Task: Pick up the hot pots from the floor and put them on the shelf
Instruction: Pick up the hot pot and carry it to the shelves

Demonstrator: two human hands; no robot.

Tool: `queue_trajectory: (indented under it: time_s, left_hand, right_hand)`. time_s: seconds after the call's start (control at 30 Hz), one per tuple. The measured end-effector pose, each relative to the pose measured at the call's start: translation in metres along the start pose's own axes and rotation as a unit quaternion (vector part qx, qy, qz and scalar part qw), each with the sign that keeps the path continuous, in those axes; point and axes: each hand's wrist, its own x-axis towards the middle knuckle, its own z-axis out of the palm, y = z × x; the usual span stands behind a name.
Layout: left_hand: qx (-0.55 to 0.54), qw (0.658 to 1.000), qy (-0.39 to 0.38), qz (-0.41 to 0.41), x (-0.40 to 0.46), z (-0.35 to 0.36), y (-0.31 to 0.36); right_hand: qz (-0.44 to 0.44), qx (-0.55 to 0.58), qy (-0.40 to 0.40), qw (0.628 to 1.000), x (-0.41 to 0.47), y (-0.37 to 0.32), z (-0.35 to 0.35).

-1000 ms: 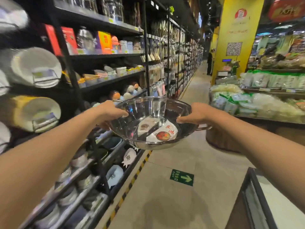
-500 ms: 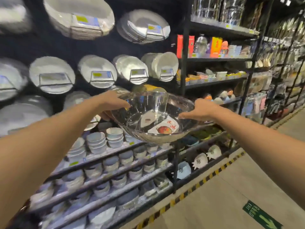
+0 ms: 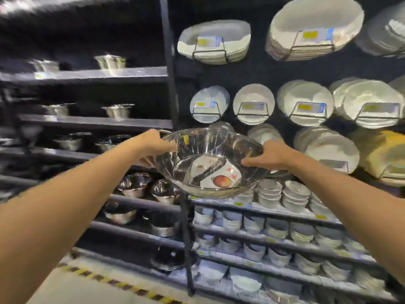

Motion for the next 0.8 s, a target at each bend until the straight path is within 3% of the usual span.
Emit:
queue_trajectory:
  time_s: [0.17,0.4,0.6,0.8]
  left_hand:
    - [0.042,0.989,0.085,-0.109,-0.034,-0.054,-0.080]
    - [0.079,0.950,0.165,-0.253,-0.115,-0.114,-0.178]
    - [0.047,0.900,0.220,-0.375,-0.196,-0.159,-0.274]
    - [0.041,0.860,0.261,-0.436,-0.242,-0.228,-0.374]
  right_hand:
    - [-0.119,0.011,-0.033,0.992,0.050,-0.083,0.047]
    - [-0.274,0.032,-0.102,0.956,0.076,-0.213,0.112]
    - [-0.364,0.059,-0.139,0.919,0.070,-0.349,0.169]
    - [-0.422,0.078,-0.172,0.886,0.068,-0.501,0.225]
